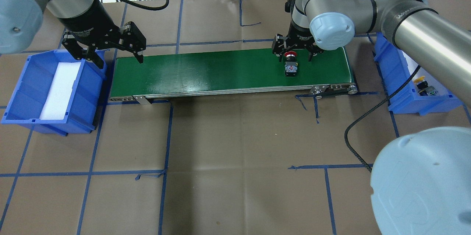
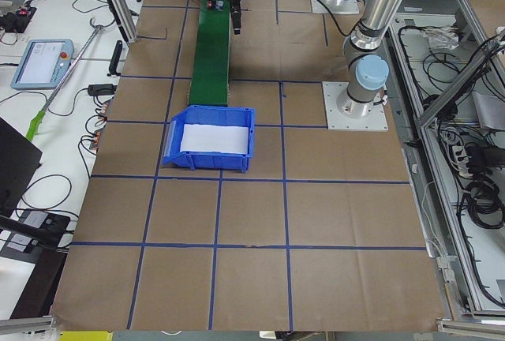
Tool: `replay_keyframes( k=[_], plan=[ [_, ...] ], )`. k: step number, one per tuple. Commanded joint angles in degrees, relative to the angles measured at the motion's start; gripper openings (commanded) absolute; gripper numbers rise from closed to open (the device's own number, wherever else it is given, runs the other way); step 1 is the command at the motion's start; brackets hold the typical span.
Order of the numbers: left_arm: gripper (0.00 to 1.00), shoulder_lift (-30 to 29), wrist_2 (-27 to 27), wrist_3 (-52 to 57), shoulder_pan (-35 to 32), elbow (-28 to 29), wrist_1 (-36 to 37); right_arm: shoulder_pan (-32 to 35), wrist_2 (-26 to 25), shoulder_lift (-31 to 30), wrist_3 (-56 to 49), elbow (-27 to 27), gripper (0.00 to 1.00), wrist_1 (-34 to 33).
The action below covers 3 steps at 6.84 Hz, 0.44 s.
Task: Transport two buttons from left to right
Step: 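Move the right gripper to the red button on the conveyor and grasp it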
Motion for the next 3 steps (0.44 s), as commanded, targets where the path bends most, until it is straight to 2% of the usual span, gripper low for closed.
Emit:
replay_keyframes(
  k=[1, 2, 3],
  plan=[
    [1.0, 0.0, 0.0, 0.0, 0.0, 0.1, 0.0, -0.3, -0.2, 1.0, -0.1, 0.1, 0.79, 0.8],
    [1.0, 0.0, 0.0, 0.0, 0.0, 0.1, 0.0, -0.6, -0.3, 1.1, -0.2, 0.1, 0.66, 1.0],
    [1.0, 0.0, 0.0, 0.0, 0.0, 0.1, 0.0, -1.1, -0.3, 1.1, -0.4, 0.1, 0.58, 1.5]
  ],
)
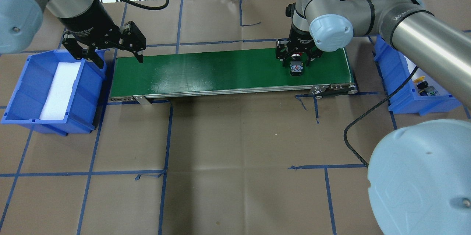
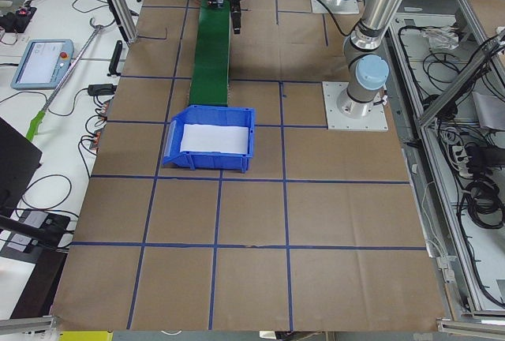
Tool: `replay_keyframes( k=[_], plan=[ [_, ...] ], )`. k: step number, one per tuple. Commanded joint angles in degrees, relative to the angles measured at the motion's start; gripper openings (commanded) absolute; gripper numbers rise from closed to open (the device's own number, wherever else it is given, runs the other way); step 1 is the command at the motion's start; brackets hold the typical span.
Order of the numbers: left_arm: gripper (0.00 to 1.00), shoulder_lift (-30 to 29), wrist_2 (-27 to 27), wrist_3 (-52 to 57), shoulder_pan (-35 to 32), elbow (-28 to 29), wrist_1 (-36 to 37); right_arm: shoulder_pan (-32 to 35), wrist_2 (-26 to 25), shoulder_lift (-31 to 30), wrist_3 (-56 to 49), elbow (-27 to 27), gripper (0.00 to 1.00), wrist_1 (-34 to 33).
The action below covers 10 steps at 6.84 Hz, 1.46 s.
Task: Transport two buttons from left to right
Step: 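Move the right gripper to the red button on the conveyor and grasp it, then carry the red button into the blue bin with the right gripper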
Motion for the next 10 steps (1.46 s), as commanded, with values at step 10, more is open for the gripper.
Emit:
replay_keyframes(
  k=[10],
  plan=[
    [1.0, 0.0, 0.0, 0.0, 0.0, 0.0, 0.0, -22.9, -1.1, -4.1, -27.3, -15.0, 0.02, 13.9]
  ],
)
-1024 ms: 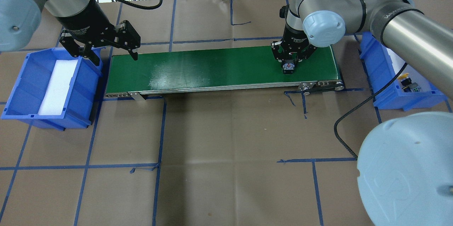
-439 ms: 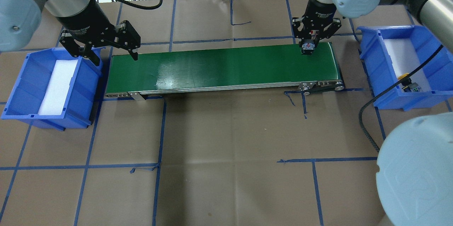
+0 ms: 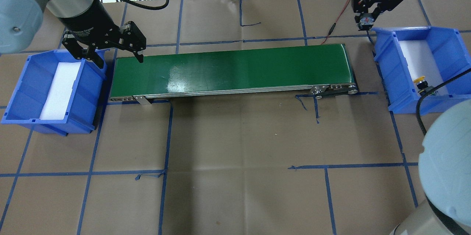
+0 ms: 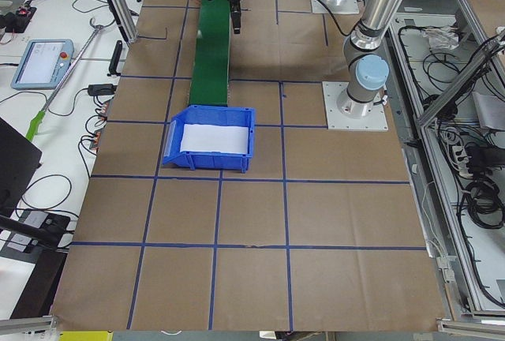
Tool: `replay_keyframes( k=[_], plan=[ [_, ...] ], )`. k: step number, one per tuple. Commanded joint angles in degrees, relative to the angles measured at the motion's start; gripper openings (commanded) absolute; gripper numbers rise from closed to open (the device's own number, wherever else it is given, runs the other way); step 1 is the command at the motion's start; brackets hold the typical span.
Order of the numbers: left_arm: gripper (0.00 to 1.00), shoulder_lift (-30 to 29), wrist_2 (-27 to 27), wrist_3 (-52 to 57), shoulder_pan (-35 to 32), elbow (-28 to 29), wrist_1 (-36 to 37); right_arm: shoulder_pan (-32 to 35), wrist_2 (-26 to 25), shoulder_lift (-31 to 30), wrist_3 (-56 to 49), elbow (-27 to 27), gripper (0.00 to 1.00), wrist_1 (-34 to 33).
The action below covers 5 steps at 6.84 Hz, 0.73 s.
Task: Transport two buttons from left to right
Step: 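Carry the red button into the blue bin with the right gripper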
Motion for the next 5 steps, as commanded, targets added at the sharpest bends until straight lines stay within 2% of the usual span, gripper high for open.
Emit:
replay_keyframes(
  k=[1, 3, 5],
  plan=[
    [1.0, 0.0, 0.0, 0.0, 0.0, 0.0, 0.1, -9.2, -0.5, -0.1, -10.3, -0.7, 0.02, 0.1],
    [1.0, 0.0, 0.0, 0.0, 0.0, 0.0, 0.1, -15.6, -0.3, 1.5, -16.5, 0.0, 0.02, -0.7],
    [1.0, 0.0, 0.0, 0.0, 0.0, 0.0, 0.1, -15.7, -0.2, 4.7, -16.6, 1.8, 0.02, -2.1]
  ],
)
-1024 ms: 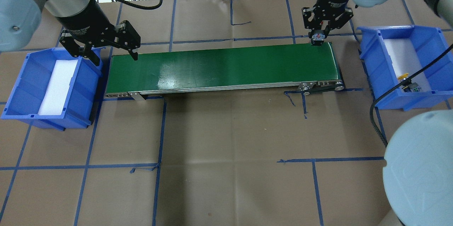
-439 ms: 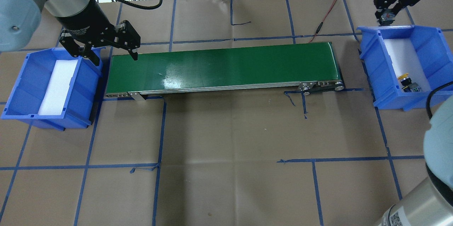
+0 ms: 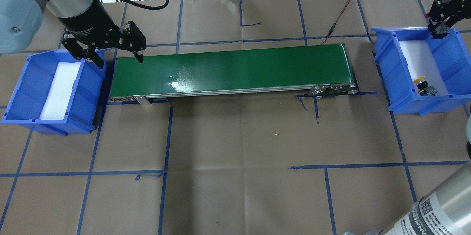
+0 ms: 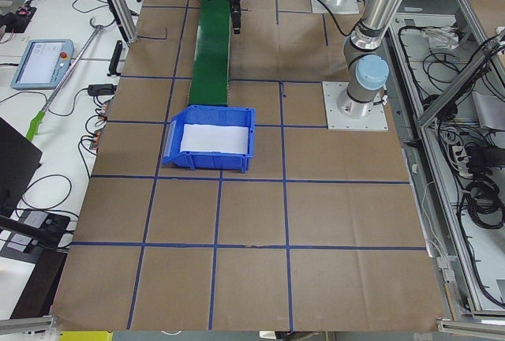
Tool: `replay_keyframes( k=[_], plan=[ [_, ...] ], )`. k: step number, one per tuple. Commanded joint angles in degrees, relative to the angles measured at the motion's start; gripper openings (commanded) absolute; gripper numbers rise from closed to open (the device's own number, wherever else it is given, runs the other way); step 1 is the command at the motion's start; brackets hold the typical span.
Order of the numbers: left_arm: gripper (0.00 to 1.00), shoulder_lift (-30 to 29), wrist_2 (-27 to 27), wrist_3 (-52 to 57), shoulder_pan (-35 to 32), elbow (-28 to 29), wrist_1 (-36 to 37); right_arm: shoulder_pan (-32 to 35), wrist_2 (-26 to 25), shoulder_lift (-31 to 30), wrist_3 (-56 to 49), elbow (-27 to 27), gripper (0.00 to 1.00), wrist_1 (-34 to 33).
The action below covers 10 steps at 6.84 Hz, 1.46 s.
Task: Transport two buttons from left to right
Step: 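Carry the red button into the blue bin with the right gripper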
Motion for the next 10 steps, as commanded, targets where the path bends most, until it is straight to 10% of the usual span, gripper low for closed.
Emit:
replay_keyframes(
  k=[1, 6, 7, 8, 10],
  plan=[
    [1.0, 0.0, 0.0, 0.0, 0.0, 0.1, 0.0, -0.4, 0.0, 2.7, -0.4, 3.3, 0.02, -5.5],
    [1.0, 0.0, 0.0, 0.0, 0.0, 0.1, 0.0, 0.1, -0.1, 6.6, -0.3, 7.1, 0.05, -10.7],
    [1.0, 0.0, 0.0, 0.0, 0.0, 0.1, 0.0, 0.1, 0.0, 6.6, -0.3, 7.3, 0.3, -10.3],
    [1.0, 0.0, 0.0, 0.0, 0.0, 0.1, 0.0, 0.1, 1.1, 6.7, 0.1, 7.3, 0.99, -10.2],
    [1.0, 0.0, 0.0, 0.0, 0.0, 0.1, 0.0, 0.1, 1.0, 6.5, 0.1, 6.6, 1.0, -10.1]
  ],
)
